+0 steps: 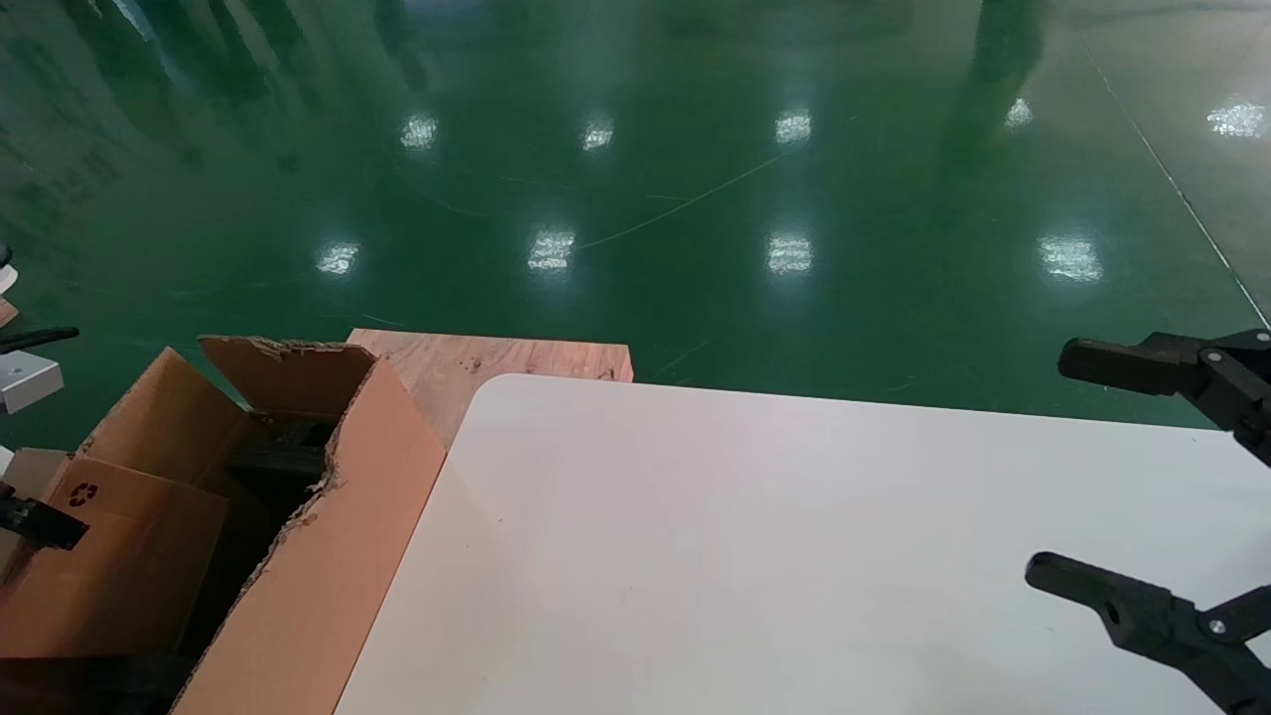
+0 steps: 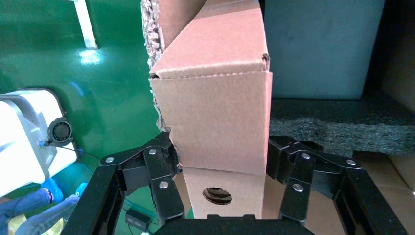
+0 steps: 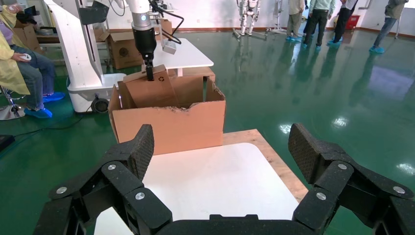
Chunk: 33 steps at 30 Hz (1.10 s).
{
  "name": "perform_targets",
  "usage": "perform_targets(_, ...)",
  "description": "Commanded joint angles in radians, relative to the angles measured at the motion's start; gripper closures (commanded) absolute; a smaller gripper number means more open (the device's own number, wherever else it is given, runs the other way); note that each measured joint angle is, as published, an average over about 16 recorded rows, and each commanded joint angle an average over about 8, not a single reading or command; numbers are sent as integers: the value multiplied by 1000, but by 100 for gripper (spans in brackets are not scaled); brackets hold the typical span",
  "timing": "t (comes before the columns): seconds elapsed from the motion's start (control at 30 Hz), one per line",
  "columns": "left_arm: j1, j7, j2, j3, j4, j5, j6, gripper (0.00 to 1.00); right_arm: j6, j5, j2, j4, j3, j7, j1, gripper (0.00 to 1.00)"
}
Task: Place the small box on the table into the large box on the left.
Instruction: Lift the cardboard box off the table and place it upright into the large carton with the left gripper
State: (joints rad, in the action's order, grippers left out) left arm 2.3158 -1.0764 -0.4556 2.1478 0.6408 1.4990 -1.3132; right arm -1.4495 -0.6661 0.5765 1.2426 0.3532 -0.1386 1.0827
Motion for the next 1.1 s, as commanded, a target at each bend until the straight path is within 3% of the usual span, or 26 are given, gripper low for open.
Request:
perform_targets(0.03, -17, 8, -2, 2, -18, -5, 8, 77, 0, 0, 0, 0, 0, 0, 0, 0)
perform_targets(0.2, -33, 23, -7, 0, -45, -16, 11, 14, 0, 0, 0, 0, 0, 0, 0, 0)
perform_targets(0.27, -37, 25, -8, 0, -51, -18, 12, 1, 0, 0, 0, 0, 0, 0, 0, 0)
perform_targets(1.1, -31, 21, -6, 1, -41, -15, 9, 0, 0, 0, 0, 0, 0, 0, 0, 0)
